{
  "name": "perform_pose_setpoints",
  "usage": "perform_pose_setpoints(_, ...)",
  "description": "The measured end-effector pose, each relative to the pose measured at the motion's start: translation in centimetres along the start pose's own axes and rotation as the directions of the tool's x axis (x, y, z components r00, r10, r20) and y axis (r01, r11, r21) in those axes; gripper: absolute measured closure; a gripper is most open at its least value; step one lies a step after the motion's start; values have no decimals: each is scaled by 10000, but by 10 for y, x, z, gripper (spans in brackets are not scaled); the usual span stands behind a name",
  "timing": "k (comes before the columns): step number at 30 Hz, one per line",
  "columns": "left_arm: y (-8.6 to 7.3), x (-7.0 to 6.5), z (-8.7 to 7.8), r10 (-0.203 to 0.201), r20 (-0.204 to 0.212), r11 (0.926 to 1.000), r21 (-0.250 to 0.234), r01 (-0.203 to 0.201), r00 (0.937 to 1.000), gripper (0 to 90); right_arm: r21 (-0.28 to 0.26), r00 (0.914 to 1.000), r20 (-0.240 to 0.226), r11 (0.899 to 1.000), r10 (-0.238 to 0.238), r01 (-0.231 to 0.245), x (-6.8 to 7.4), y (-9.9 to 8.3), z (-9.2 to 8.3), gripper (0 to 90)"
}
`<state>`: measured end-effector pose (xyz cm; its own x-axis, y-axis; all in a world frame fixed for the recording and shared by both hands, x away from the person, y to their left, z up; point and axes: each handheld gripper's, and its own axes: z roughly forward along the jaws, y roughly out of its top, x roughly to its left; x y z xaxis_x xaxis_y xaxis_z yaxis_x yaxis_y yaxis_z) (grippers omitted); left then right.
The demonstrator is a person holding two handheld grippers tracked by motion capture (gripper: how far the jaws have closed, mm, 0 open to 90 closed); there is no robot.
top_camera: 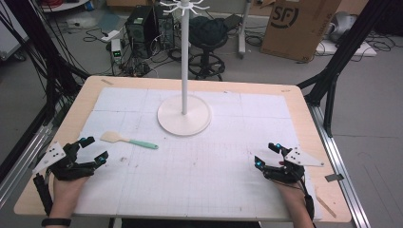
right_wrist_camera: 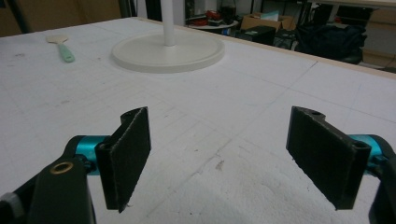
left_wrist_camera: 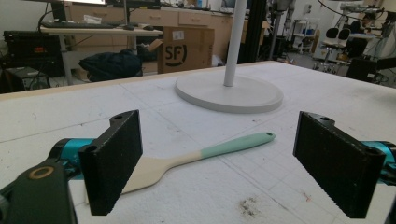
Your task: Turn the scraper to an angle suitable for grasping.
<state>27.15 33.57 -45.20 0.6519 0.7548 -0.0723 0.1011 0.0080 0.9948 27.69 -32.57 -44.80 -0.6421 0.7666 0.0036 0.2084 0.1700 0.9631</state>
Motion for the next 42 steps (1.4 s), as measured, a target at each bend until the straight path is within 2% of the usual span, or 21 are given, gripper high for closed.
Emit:
perform_pose_setpoints(11, 1, 1, 1, -57, 86, 9999, 141, 56, 9999, 224, -13, 10000, 18, 10000, -15, 15, 0, 0, 0, 212)
perform_pose_setpoints(17, 2, 0, 4, 91, 99, 9991, 420, -95, 9999, 254, 21, 10000, 19, 10000, -10, 10, 0, 0, 0, 212)
perform_pose_setpoints(23, 2, -1, 4, 198, 182, 9988, 441, -206, 9996, 286, 2, 10000, 22, 10000, -26, 26, 0, 0, 0, 212)
perform_pose_setpoints(24, 2, -2, 5, 185, 437, 9984, 521, -208, 9989, 294, 4, 10000, 21, 10000, -25, 25, 0, 0, 0, 212)
perform_pose_setpoints(26, 3, -5, 9, 226, 663, 9964, 805, -279, 9975, 296, 10, 10000, 15, 10000, 2, -2, 0, 0, 1, 212)
perform_pose_setpoints(29, 6, -10, 16, 386, 1063, 9900, 1312, -525, 9936, 349, 15, 9999, 25, 9999, -109, 109, 0, 0, 1, 212)
perform_pose_setpoints(32, 11, -16, 24, 536, 1497, 9848, 1558, -771, 9873, 497, 67, 10000, 13, 9999, -81, 81, 1, 0, 0, 212)
perform_pose_setpoints(34, 13, -22, 31, 659, 1615, 9788, 1815, -953, 9847, 591, 62, 10000, -14, 10000, -37, 37, 1, 0, 0, 212)
perform_pose_setpoints(36, 13, -27, 41, 660, 1673, 9684, 2269, -1036, 9837, 652, 10, 10000, 25, 10000, -84, 84, 0, 0, 1, 212)
perform_pose_setpoints(38, 12, -32, 51, 684, 1767, 9533, 2786, -1166, 9819, 709, 55, 10000, -11, 10000, -40, 40, 0, 0, 1, 212)
perform_pose_setpoints(40, 12, -38, 62, 942, 1817, 9365, 3175, -1490, 9788, 761, 56, 10000, -1, 10000, -61, 61, 0, 0, 1, 213)
perform_pose_setpoints(42, 11, -43, 73, 974, 1940, 9293, 3333, -1589, 9762, 826, 77, 10000, 9, 10000, -8, 8, 0, 0, 1, 213)
